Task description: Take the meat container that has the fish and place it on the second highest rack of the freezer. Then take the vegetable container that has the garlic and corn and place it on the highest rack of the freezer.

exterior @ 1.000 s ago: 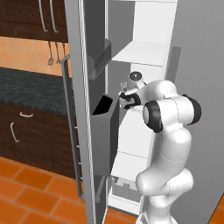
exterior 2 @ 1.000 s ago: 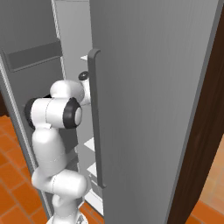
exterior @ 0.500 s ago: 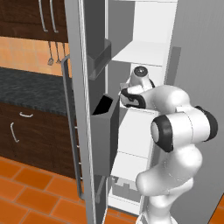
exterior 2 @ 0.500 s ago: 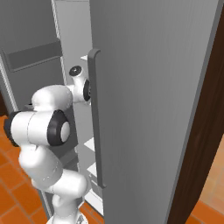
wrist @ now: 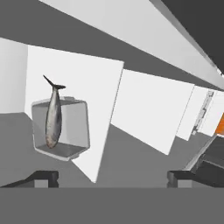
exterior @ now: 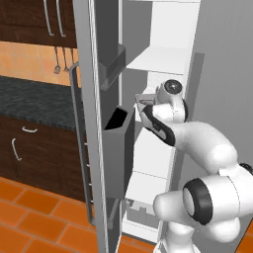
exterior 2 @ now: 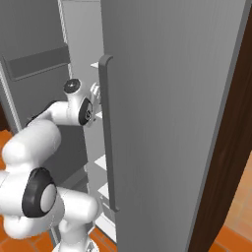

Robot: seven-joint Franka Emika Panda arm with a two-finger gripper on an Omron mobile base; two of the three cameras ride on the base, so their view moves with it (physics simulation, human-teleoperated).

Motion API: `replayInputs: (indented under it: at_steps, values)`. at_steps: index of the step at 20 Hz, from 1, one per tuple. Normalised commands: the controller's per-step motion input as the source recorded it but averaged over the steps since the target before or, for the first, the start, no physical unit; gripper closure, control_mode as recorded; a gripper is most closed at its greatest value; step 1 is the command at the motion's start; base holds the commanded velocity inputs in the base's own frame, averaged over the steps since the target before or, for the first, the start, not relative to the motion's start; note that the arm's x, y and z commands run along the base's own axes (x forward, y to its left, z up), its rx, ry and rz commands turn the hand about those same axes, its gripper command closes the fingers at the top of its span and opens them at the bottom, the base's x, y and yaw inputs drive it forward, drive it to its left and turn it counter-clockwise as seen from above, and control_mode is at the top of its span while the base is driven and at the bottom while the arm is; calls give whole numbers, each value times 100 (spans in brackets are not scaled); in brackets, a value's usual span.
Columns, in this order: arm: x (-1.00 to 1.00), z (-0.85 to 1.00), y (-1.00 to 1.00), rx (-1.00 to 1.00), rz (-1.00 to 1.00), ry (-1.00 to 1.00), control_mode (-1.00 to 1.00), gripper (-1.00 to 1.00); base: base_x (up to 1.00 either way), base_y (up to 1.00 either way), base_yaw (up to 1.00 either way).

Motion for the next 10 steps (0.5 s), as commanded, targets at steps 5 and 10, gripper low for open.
replayInputs:
  at_steps: [5, 10]
  values:
    - [-99, 49, 0, -2, 20, -8, -100, -100, 0, 0, 0]
    - [-100, 74, 0, -1, 21, -13, -100, -100, 0, 0, 0]
